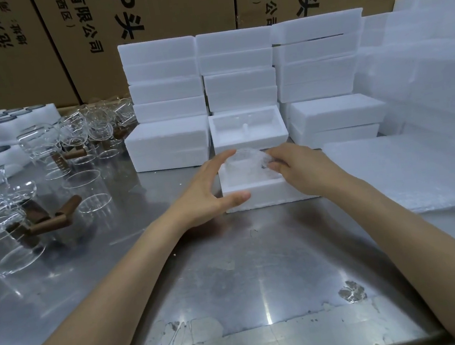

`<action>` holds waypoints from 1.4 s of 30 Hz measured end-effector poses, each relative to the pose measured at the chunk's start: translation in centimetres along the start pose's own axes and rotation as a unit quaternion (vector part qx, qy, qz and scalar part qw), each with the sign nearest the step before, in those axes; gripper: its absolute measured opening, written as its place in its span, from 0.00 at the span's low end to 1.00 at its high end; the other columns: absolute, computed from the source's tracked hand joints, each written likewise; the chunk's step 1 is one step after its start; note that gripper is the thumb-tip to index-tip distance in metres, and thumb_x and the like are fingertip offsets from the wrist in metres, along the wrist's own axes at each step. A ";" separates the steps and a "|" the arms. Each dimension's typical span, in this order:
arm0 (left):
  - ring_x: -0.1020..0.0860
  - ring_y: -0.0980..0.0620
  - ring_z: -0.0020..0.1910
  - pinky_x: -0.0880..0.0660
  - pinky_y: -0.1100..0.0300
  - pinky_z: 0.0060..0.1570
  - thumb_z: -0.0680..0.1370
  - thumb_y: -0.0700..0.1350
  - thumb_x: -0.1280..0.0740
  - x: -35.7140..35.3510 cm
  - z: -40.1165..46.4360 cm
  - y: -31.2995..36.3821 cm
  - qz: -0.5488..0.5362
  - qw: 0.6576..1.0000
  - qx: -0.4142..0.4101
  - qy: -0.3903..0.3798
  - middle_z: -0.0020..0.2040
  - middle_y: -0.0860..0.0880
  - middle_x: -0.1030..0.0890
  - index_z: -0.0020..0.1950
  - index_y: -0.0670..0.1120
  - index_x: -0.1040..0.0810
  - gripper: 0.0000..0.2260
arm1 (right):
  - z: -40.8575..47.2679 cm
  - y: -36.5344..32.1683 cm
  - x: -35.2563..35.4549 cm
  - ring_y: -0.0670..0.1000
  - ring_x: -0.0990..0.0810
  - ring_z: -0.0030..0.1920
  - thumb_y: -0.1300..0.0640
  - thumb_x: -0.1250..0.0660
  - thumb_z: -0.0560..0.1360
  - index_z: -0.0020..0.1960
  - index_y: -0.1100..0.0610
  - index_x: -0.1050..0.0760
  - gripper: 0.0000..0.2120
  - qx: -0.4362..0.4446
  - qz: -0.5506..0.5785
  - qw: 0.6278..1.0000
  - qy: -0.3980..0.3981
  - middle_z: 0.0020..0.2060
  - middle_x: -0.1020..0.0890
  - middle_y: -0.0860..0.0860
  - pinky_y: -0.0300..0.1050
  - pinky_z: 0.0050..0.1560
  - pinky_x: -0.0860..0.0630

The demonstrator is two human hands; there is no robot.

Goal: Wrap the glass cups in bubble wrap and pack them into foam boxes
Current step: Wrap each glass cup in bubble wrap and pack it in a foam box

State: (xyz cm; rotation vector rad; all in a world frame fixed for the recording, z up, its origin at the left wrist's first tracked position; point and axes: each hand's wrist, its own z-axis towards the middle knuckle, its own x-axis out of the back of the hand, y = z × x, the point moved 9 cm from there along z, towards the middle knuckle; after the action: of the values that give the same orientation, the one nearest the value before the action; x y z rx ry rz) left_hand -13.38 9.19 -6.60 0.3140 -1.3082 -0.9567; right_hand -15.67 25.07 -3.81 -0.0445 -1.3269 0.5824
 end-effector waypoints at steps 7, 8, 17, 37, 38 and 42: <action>0.38 0.62 0.68 0.34 0.51 0.70 0.68 0.62 0.31 -0.1 -0.1 0.1 0.000 1.000 0.007 -0.006 0.68 0.63 0.39 0.69 0.69 0.43 0.33 | -0.1 0.0 -0.1 0.49 0.30 0.52 0.50 0.47 0.82 0.68 0.48 0.30 0.16 0.013 -0.024 1.000 -0.001 0.58 0.32 0.49 0.42 0.47 0.37; 0.39 0.63 0.67 0.35 0.52 0.70 0.68 0.62 0.31 -0.1 -0.1 0.1 -0.002 1.000 0.006 -0.006 0.68 0.63 0.39 0.69 0.69 0.44 0.33 | -0.1 -0.1 -0.2 0.48 0.31 0.52 0.50 0.46 0.82 0.69 0.48 0.31 0.17 0.020 -0.029 0.999 -0.005 0.59 0.33 0.49 0.42 0.49 0.37; 0.38 0.60 0.72 0.34 0.49 0.70 0.65 0.66 0.31 0.1 -0.3 -0.2 -0.017 1.000 -0.004 0.006 0.74 0.61 0.38 0.71 0.69 0.43 0.37 | 2.1 4.9 3.8 0.44 0.26 0.49 0.60 0.41 0.77 0.58 0.50 0.22 0.14 -0.083 0.294 0.942 0.138 0.54 0.24 0.48 0.31 0.43 0.32; 0.40 0.69 0.66 0.40 0.66 0.63 0.64 0.68 0.35 0.6 -0.6 -0.4 0.006 1.000 -0.011 -0.003 0.64 0.79 0.45 0.63 0.81 0.50 0.33 | 9.6 6.8 0.0 0.53 0.26 0.44 0.58 0.39 0.77 0.50 0.49 0.28 0.04 -0.117 -0.054 0.992 0.013 0.53 0.21 0.52 0.43 0.42 0.32; 0.40 0.69 0.66 0.40 0.66 0.63 0.64 0.69 0.35 0.6 -0.6 -0.4 0.007 1.000 -0.010 -0.003 0.64 0.78 0.45 0.63 0.81 0.50 0.33 | 9.5 6.6 0.3 0.53 0.26 0.44 0.58 0.40 0.77 0.49 0.49 0.27 0.06 -0.115 -0.067 0.990 0.036 0.51 0.20 0.52 0.43 0.42 0.32; 0.40 0.67 0.68 0.41 0.65 0.65 0.65 0.68 0.34 0.6 -0.5 -0.4 0.010 1.000 -0.010 -0.002 0.69 0.69 0.42 0.65 0.79 0.50 0.34 | 9.0 7.0 0.0 0.53 0.24 0.49 0.57 0.41 0.77 0.56 0.47 0.25 0.12 -0.130 -0.057 0.990 0.024 0.54 0.20 0.49 0.43 0.45 0.32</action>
State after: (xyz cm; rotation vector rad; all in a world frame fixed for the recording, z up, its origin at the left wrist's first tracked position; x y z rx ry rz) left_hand -13.07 8.32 -6.62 0.2837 -1.3028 -0.9536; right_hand -26.58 28.41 -3.85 -0.1927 -1.3426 0.3070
